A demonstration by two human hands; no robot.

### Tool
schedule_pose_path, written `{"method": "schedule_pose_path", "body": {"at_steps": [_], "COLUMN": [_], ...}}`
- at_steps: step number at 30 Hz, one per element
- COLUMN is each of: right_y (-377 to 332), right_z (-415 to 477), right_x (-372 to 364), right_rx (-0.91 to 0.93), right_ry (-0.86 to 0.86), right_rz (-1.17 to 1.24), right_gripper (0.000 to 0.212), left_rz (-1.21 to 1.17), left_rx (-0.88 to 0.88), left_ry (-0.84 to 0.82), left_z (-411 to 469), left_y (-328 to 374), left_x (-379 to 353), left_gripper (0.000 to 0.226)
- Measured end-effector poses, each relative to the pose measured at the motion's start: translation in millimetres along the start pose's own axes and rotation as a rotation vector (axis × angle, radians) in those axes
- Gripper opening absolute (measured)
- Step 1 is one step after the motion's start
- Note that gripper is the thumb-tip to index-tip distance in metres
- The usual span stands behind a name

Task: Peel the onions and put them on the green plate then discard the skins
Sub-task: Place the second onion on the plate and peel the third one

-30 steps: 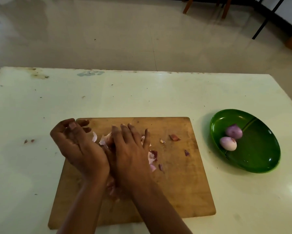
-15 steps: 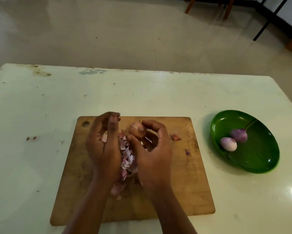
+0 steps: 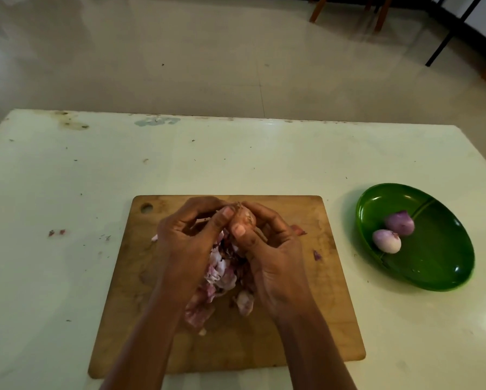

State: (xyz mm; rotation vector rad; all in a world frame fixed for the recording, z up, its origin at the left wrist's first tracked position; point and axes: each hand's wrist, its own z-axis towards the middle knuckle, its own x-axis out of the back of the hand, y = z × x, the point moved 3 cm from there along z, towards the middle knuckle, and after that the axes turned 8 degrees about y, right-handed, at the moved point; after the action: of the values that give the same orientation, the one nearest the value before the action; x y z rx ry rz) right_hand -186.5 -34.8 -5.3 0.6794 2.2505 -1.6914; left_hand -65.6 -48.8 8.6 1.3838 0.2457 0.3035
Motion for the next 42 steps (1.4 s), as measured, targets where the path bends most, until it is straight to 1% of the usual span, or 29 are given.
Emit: {"method": "schedule_pose_path", "body": {"at_steps": [3,5,7,9,18,21,23,26,29,31,35,38,40,42], "right_y": [-3,-2,-1,-2,-8,-9,-9,-10,-7,-4,-2,-1,-1,-1], "right_z": [5,7,10,13,16,17,17,18,18,19,26,30,31,31], "right_x": [-1,1,1,1,2,3,4,5,7,11,13,14,16,16], "right_rx": [0.004,-0.016,-0.038,-0.044,0.027,0.079,0.118,0.141,0.107,0.068,0.006,-0.043,-0.05,-0.063], "right_ry": [-0.07,-0.1,-0.12,-0.137,-0.138,-0.101,-0.056,-0.016,-0.015,0.02,0.04,0.09,0.104,0.111], "right_rz": [-0.012,-0.008,0.001,0.018,-0.031,-0.108,-0.184,-0.251,-0.201,-0.142,0.1,0.286,0.312,0.307], "right_gripper": [0.049,0.049,0.047,0.044,0.048,0.049,0.05,0.052,0.055,0.054,0.043,0.031,0.03,0.029], "left_rz": [-0.066,-0.098,-0.127,-0.129,-0.014,0.002,0.035,0.083,0.124,0.104,0.013,-0.002,0.0,0.032], "left_rx": [0.048,0.1,0.155,0.179,0.096,0.118,0.111,0.077,0.016,-0.017,0.018,0.022,0.008,-0.017], "left_ry": [-0.023,-0.053,-0.053,-0.038,-0.054,-0.057,-0.034,-0.011,0.017,0.043,0.079,0.061,0.052,0.052], "left_z": [2,2,2,2,2,0,-1,-2,-3,-4,-4,-4,-4,-5], "left_y": [2,0,-2,-3,-4,-6,-7,-7,-5,-3,-4,-5,-3,-2], "left_x": [2,2,2,3,0,-2,-4,-5,-6,-7,-8,-7,-7,-7], "left_gripper": [0.014,0.017,0.018,0.014,0.009,0.0,0.006,0.009,0.015,0.017,0.018,0.02,0.018,0.01]}}
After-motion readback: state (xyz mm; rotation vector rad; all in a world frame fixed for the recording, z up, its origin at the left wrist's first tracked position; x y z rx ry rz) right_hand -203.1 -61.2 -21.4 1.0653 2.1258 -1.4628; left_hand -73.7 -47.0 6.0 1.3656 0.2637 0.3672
